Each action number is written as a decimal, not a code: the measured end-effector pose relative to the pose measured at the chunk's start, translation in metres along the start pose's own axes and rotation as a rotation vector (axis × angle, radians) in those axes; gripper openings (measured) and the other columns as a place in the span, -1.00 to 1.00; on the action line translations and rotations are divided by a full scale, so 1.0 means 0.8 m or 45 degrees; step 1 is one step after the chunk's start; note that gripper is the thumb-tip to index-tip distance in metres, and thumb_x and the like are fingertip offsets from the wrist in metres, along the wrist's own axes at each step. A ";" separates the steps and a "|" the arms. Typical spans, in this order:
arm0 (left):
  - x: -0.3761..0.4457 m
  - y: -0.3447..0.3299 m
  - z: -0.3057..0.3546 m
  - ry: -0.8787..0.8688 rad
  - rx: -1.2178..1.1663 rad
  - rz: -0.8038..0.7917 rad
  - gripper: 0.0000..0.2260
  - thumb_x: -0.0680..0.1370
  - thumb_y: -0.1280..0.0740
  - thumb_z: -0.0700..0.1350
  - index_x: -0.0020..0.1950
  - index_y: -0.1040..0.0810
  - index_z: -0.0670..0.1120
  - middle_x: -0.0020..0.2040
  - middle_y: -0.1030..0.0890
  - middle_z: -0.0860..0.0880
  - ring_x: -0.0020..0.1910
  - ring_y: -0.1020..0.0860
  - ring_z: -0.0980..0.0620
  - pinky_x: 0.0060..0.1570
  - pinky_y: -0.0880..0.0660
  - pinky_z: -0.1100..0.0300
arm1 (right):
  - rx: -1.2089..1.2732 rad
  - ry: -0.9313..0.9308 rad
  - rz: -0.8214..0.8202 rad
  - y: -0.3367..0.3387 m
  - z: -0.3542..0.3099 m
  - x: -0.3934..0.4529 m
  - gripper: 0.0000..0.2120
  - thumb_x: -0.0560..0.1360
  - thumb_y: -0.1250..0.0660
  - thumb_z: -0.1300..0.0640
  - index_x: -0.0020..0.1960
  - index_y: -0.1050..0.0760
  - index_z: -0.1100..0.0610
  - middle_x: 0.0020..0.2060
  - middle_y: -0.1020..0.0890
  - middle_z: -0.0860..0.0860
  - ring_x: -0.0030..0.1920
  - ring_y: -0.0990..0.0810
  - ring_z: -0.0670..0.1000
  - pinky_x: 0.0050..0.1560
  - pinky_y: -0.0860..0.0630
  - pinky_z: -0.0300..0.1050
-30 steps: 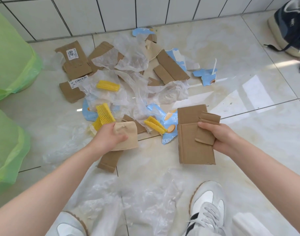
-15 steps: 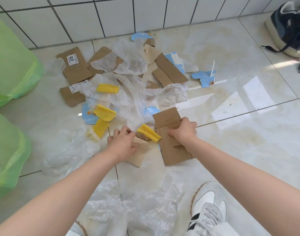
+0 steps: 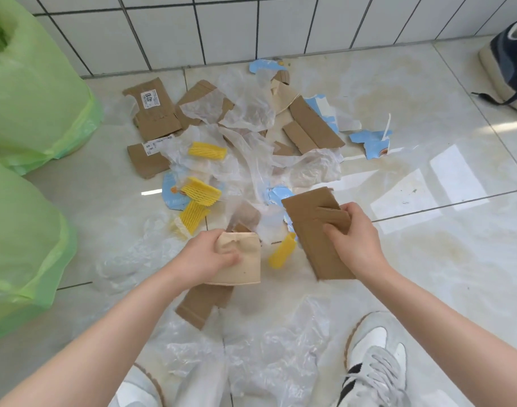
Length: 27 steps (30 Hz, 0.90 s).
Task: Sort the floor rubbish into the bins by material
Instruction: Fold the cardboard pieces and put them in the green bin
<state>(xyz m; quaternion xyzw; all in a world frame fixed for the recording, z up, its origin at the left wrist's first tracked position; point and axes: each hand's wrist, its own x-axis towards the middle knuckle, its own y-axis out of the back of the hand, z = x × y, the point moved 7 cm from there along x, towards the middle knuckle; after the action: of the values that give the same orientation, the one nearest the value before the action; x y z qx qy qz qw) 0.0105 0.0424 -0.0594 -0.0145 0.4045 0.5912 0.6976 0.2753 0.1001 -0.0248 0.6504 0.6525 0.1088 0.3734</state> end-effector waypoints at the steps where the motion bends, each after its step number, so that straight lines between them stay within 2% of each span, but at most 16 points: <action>1: -0.006 0.007 0.003 0.018 -0.117 0.002 -0.85 0.46 -0.44 -0.09 0.02 -0.59 -0.02 -0.07 -0.65 0.02 -0.06 -0.60 0.05 -0.15 -0.48 0.20 | 0.001 0.071 0.009 0.002 -0.010 -0.005 -0.87 0.51 -0.26 0.20 0.04 -0.40 0.07 -0.18 -0.56 -0.05 -0.16 -0.50 0.03 -0.30 -0.37 -0.22; 5: -0.026 0.043 0.008 0.042 -0.470 0.074 -0.86 0.50 -0.42 -0.12 0.04 -0.63 0.03 -0.10 -0.71 0.08 -0.13 -0.66 0.12 -0.19 -0.52 0.27 | -0.099 0.371 -0.004 -0.004 -0.051 -0.028 -0.77 0.50 -0.24 0.25 0.09 -0.41 0.00 -0.07 -0.57 -0.07 -0.05 -0.52 0.04 -0.09 -0.45 -0.02; 8: -0.036 0.073 0.001 0.072 -0.613 0.192 -0.85 0.49 -0.43 -0.11 0.04 -0.63 0.04 -0.11 -0.71 0.09 -0.16 -0.66 0.12 -0.16 -0.53 0.23 | -0.255 0.579 -0.025 -0.018 -0.078 -0.035 -0.69 0.48 -0.29 0.30 0.09 -0.41 -0.06 -0.08 -0.51 -0.09 -0.03 -0.50 0.07 -0.02 -0.46 0.10; 12: -0.047 0.102 -0.010 0.076 -0.662 0.321 -0.85 0.48 -0.43 -0.12 0.03 -0.63 0.05 -0.11 -0.71 0.08 -0.13 -0.66 0.11 -0.14 -0.54 0.21 | -0.196 0.618 -0.093 -0.031 -0.105 -0.032 -0.70 0.46 -0.35 0.33 0.03 -0.47 -0.04 -0.10 -0.56 -0.11 -0.04 -0.51 0.06 -0.05 -0.44 -0.07; 15: -0.054 0.120 -0.025 0.131 -0.679 0.405 -0.82 0.43 -0.49 -0.12 0.01 -0.63 0.02 -0.11 -0.71 0.06 -0.14 -0.65 0.07 -0.14 -0.55 0.17 | -0.105 0.597 -0.166 -0.039 -0.122 -0.031 -0.72 0.44 -0.34 0.34 -0.07 -0.52 -0.06 -0.20 -0.61 -0.15 -0.16 -0.56 -0.05 -0.17 -0.48 -0.13; 17: -0.056 0.130 -0.037 0.184 -0.589 0.430 -0.83 0.41 -0.49 -0.14 -0.02 -0.63 0.00 -0.12 -0.70 0.03 -0.14 -0.64 0.02 -0.10 -0.54 0.12 | -0.066 0.597 -0.190 -0.043 -0.134 -0.032 -0.70 0.44 -0.33 0.35 -0.09 -0.55 -0.07 -0.21 -0.62 -0.19 -0.21 -0.56 -0.10 -0.24 -0.46 -0.24; 20: -0.059 0.139 -0.046 0.210 -0.427 0.417 -0.86 0.43 -0.47 -0.17 -0.04 -0.64 -0.01 -0.13 -0.69 0.03 -0.15 -0.62 0.04 -0.14 -0.51 0.15 | -0.076 0.651 -0.218 -0.054 -0.159 -0.035 -0.68 0.43 -0.33 0.38 -0.08 -0.55 -0.05 -0.26 -0.62 -0.18 -0.23 -0.55 -0.16 -0.26 -0.39 -0.39; 24: -0.065 0.154 -0.053 0.226 -0.589 0.517 -0.90 0.43 -0.47 -0.16 -0.08 -0.64 0.00 -0.17 -0.68 0.04 -0.21 -0.61 0.06 -0.25 -0.50 0.21 | -0.018 0.665 -0.256 -0.067 -0.184 -0.040 -0.65 0.43 -0.34 0.36 -0.12 -0.54 -0.12 -0.22 -0.63 -0.20 -0.16 -0.54 -0.21 -0.25 -0.40 -0.43; 27: -0.074 0.170 -0.054 0.186 -0.659 0.596 -0.87 0.44 -0.47 -0.18 -0.05 -0.63 -0.02 -0.11 -0.69 -0.01 -0.12 -0.64 -0.01 -0.10 -0.54 0.09 | 0.015 0.711 -0.278 -0.078 -0.203 -0.047 -0.64 0.43 -0.34 0.36 -0.12 -0.52 -0.15 -0.21 -0.63 -0.20 -0.14 -0.53 -0.22 -0.27 -0.40 -0.45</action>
<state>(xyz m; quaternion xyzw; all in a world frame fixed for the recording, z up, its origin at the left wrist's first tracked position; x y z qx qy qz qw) -0.1257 0.0136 0.0083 -0.1399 0.2827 0.8154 0.4855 0.1210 0.1129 0.0622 0.5235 0.7966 0.2390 0.1853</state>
